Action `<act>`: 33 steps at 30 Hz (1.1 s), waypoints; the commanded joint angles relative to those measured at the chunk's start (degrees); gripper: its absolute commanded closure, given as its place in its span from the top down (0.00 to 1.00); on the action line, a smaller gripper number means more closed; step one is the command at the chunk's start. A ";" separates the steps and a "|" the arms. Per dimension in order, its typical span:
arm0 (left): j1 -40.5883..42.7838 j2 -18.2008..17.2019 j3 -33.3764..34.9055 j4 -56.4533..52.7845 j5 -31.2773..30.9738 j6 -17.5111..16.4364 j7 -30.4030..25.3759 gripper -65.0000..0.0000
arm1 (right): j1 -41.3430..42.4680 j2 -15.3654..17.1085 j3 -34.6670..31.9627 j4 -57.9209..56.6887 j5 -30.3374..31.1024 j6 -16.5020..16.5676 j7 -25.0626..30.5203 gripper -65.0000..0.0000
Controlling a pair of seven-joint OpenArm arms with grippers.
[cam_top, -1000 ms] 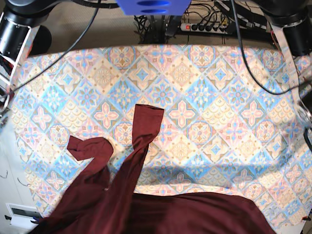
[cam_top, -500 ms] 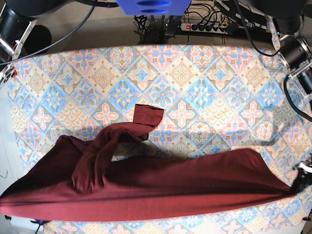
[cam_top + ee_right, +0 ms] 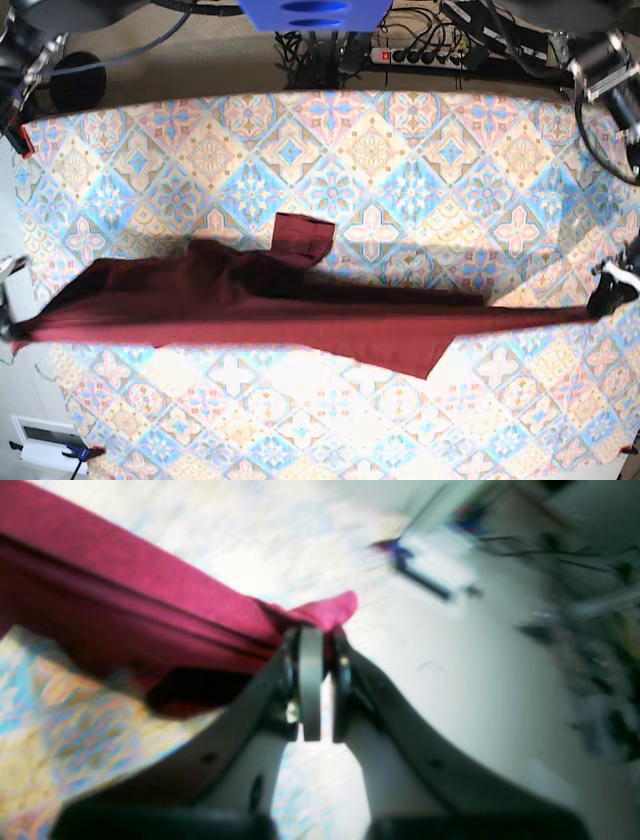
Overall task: Layout the t-shirt on the table in an organized manner, then fold the t-shirt properly
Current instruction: 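Lift the shirt high with both grippers, holding its hem corners, then lay the shirt flat by lowering it with both grippers and releasing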
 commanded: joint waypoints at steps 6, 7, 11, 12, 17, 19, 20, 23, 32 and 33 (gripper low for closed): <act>9.63 -1.52 -0.37 11.29 -2.16 -0.33 -1.89 0.00 | -11.13 0.63 6.74 1.99 0.39 -0.36 0.83 0.01; 11.04 -1.52 -0.37 12.08 -2.16 -0.33 -1.89 0.00 | -11.93 0.37 7.01 1.99 1.09 -0.36 0.83 0.01; 16.31 -1.52 -0.37 14.01 -2.16 -0.33 -1.89 0.00 | -15.35 0.28 7.27 2.08 3.38 -0.36 0.74 0.01; 17.63 -1.52 -0.37 14.10 -2.16 -0.33 -1.89 0.00 | -17.20 0.28 7.45 2.43 3.38 -0.36 0.30 0.01; 23.70 -1.61 -0.37 14.19 -2.16 -0.42 -1.89 0.00 | -22.56 -1.74 7.45 2.43 3.55 -0.36 -0.67 0.01; 25.81 -1.61 -0.37 14.19 -2.16 -0.42 -1.89 0.00 | -24.41 -3.15 7.45 2.43 3.55 -0.36 -0.67 0.01; 27.04 -1.61 -0.37 14.19 -2.16 -0.42 -1.89 0.00 | -25.99 -3.41 7.45 2.43 3.55 -0.36 -0.67 0.01; 31.26 -1.96 -0.37 14.19 -1.98 -0.42 -1.89 0.00 | -30.74 -3.41 7.45 2.43 3.55 -0.36 -0.67 0.01; 40.75 -6.27 -0.10 14.19 -1.72 -0.50 -1.89 0.00 | -41.29 -3.50 7.18 2.34 3.46 -0.36 -0.67 0.01; 41.89 -6.88 -0.10 14.19 -1.72 -0.50 -1.89 0.00 | -42.08 -3.50 7.09 2.34 3.46 -0.36 -0.67 0.01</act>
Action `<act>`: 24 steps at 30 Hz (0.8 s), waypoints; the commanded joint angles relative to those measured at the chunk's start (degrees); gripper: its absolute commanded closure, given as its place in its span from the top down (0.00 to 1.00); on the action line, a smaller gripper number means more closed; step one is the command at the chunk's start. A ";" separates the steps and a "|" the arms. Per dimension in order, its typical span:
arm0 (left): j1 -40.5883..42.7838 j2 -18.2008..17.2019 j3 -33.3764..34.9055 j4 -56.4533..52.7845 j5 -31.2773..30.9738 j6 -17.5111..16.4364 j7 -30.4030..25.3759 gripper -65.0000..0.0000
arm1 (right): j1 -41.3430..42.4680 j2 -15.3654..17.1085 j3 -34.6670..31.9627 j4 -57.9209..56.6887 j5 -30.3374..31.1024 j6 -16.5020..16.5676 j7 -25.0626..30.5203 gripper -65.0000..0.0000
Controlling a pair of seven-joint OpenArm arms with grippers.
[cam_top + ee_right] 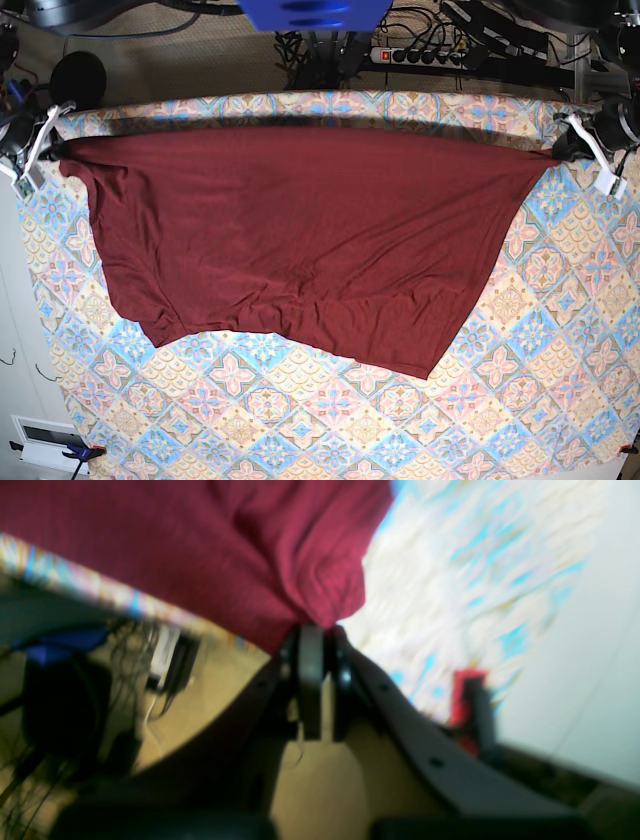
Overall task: Layout the t-shirt on the table in an organized manner, then fold the t-shirt properly
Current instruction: 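Lay the shirt flat by lowering it with both grippers and releasing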
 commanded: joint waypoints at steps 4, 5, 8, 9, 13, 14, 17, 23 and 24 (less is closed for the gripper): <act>1.95 -2.34 -0.60 0.64 0.05 -0.05 -0.34 0.00 | -1.48 1.33 -1.71 0.64 -2.89 -0.07 0.64 0.01; 1.95 -2.34 0.19 0.64 1.02 -0.05 -0.34 0.00 | -1.48 1.33 -2.94 0.64 -5.09 -0.07 0.73 0.01; 1.77 -2.34 3.97 0.64 5.06 -0.05 -0.69 0.00 | -1.65 -0.25 -5.49 0.64 -11.42 -0.07 0.56 0.01; 1.77 -2.34 5.11 0.64 6.21 -0.05 -0.69 0.00 | -1.65 -1.13 -5.93 0.64 -12.56 -0.07 0.47 0.01; 1.77 -2.34 7.05 0.64 9.90 -0.05 -0.43 0.00 | -1.65 -3.24 -6.54 0.73 -14.50 -0.07 0.47 0.01; 1.95 -2.34 7.13 0.64 10.60 -0.05 -0.34 0.00 | -1.65 -3.42 -6.54 0.73 -14.50 -0.07 0.47 0.01; 2.12 -2.34 7.13 0.64 12.63 -0.05 -0.34 0.00 | -1.39 -3.42 -6.54 0.29 -14.85 -0.07 0.47 0.01; 1.86 -2.43 7.13 0.64 16.23 -0.05 2.47 0.17 | -1.30 -3.42 -6.10 0.55 -21.79 -0.07 0.56 0.12; 1.77 -2.43 7.05 0.64 16.05 -0.05 3.18 0.23 | -1.04 -3.42 -6.10 0.55 -22.41 -0.07 0.82 0.15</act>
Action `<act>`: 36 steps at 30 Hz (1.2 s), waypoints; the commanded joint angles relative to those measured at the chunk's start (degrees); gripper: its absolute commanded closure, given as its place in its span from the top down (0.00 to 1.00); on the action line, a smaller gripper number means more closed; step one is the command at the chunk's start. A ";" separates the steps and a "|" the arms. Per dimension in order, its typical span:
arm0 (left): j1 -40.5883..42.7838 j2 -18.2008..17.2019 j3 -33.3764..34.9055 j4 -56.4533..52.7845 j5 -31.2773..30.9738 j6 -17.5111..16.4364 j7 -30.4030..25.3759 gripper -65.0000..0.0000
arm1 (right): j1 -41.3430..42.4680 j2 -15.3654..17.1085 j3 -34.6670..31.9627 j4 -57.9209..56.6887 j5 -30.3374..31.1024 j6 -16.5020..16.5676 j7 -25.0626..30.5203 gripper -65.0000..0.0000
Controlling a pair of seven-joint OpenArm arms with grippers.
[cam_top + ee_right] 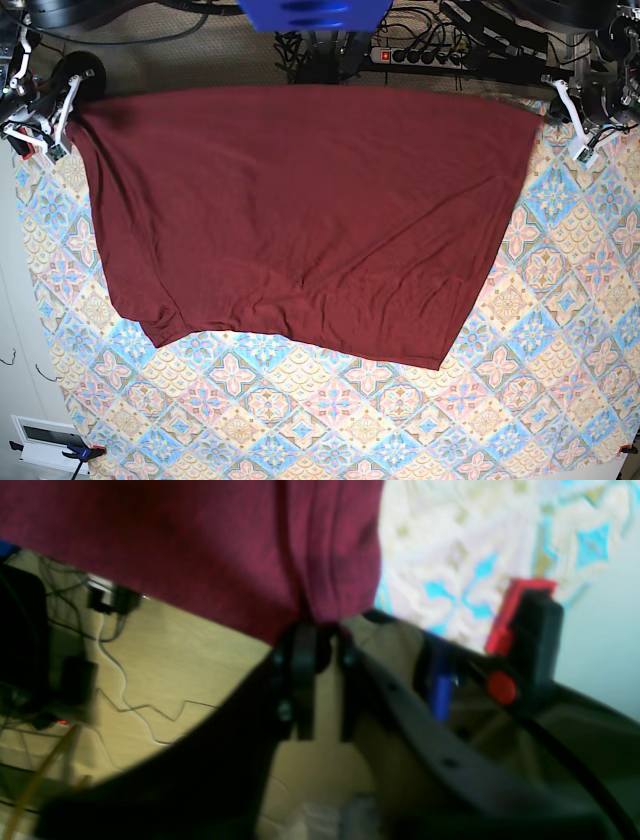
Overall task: Layout the t-shirt on the table in an organized manner, then fold the t-shirt properly
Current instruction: 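Lay the shirt flat by lowering it with both grippers and releasing, then grasp the shirt's side edges with both grippers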
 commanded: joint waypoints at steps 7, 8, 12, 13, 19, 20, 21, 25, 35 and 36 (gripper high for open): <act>-2.42 -1.25 -1.06 0.62 -1.99 0.13 0.25 0.51 | 2.85 1.22 4.41 0.83 -0.42 -0.05 0.12 0.26; -2.94 -1.25 -1.15 0.62 -2.78 0.13 0.25 0.54 | 2.85 1.22 5.11 0.83 -0.42 -0.05 0.12 0.26; -7.16 -0.11 -6.25 0.18 -4.80 0.22 0.08 0.55 | 2.93 1.22 7.31 0.83 -0.42 -0.05 0.38 0.28; -8.75 1.92 -8.63 0.18 -5.24 0.22 0.08 0.55 | 3.02 1.22 8.19 0.83 -0.42 -0.05 0.56 0.28; -25.80 10.97 -11.70 -2.11 -3.83 0.66 3.68 0.56 | 13.04 1.22 8.80 0.40 -0.51 -0.05 0.56 0.28; -29.49 12.64 -11.70 -3.43 -3.04 0.66 4.82 0.55 | 14.80 1.22 8.80 0.31 -0.51 -0.05 0.56 0.28; -32.83 14.05 -11.61 -5.10 -1.90 0.66 5.53 0.55 | 16.56 1.22 8.80 0.22 -0.60 -0.05 0.56 0.28; -44.70 19.68 -7.92 -11.52 5.22 0.66 5.70 0.55 | 24.47 1.22 7.13 -3.30 -2.44 -0.05 0.73 0.28; -58.94 31.98 -1.68 -28.48 20.87 0.74 -11.18 0.56 | 40.12 -1.77 -4.38 -18.95 -12.03 -0.05 8.47 0.28; -59.82 32.51 -1.68 -31.21 21.84 0.83 -13.20 0.56 | 41.26 -2.39 -5.00 -20.18 -13.08 -0.05 8.82 0.28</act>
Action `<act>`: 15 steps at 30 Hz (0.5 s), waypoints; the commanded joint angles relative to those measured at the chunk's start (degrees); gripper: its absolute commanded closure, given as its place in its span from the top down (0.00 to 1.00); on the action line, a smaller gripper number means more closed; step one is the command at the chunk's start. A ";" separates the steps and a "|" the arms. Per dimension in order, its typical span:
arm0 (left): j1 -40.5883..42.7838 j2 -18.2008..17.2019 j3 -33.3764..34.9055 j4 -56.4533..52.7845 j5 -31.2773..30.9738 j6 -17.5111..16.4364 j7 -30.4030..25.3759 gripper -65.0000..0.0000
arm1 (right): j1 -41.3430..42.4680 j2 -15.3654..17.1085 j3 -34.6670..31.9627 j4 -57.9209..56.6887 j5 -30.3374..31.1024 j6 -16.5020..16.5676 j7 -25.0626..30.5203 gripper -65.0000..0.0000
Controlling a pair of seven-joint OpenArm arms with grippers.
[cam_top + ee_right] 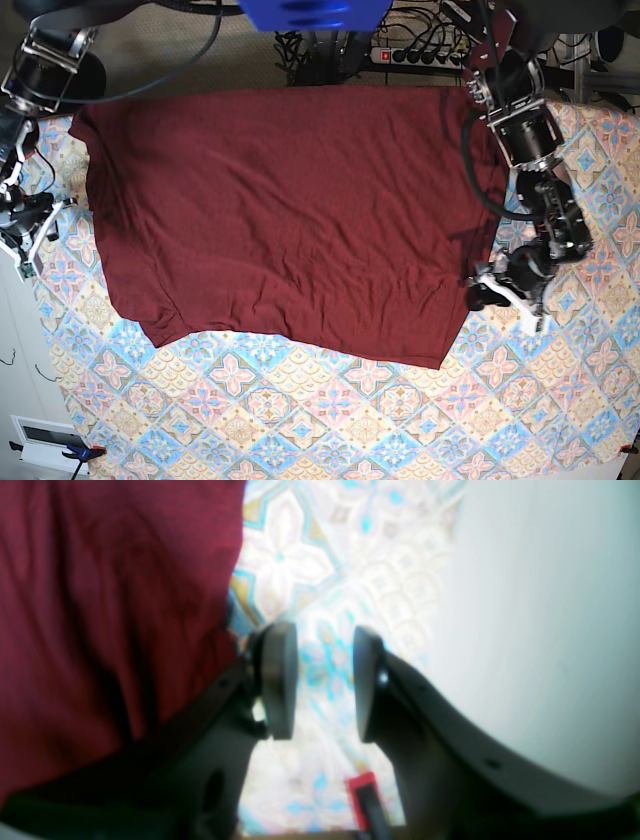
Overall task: Layout the t-shirt on the table in an organized manner, then fold the t-shirt properly
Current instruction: 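Grasp the shirt's side edges with both grippers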
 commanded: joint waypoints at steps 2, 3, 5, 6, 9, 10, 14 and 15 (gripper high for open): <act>-3.55 0.34 -0.04 -3.80 0.36 1.10 -5.44 0.56 | 2.87 0.40 0.01 -0.60 -1.22 0.08 1.52 0.28; -4.43 0.78 -0.04 -6.44 0.80 2.68 -7.64 0.56 | 3.48 -0.12 0.01 -1.30 -1.84 0.08 1.52 0.28; -5.84 1.13 -0.04 -10.92 1.15 6.03 -12.03 0.56 | 4.63 -0.92 -0.08 -2.18 -2.54 0.08 1.52 0.28; -6.54 1.22 -0.04 -13.03 1.06 7.78 -14.14 0.56 | 4.89 -1.27 -0.08 -2.45 -2.54 0.08 1.61 0.28; -8.56 2.01 -0.04 -18.92 1.06 10.60 -18.45 0.58 | 4.89 -2.23 -0.08 -2.36 -2.54 0.08 1.61 0.28; -9.09 2.19 -0.04 -20.68 1.06 10.86 -19.42 0.61 | 4.89 -2.67 -0.08 -2.36 -2.54 0.08 1.61 0.28; -10.14 2.80 0.13 -24.37 1.15 10.77 -20.56 0.69 | 4.89 -3.55 -0.08 -2.36 -2.54 0.08 1.61 0.28; -10.49 3.42 0.75 -24.81 1.15 10.68 -20.56 0.69 | 4.89 -3.55 -0.08 -2.27 -2.54 0.08 1.61 0.28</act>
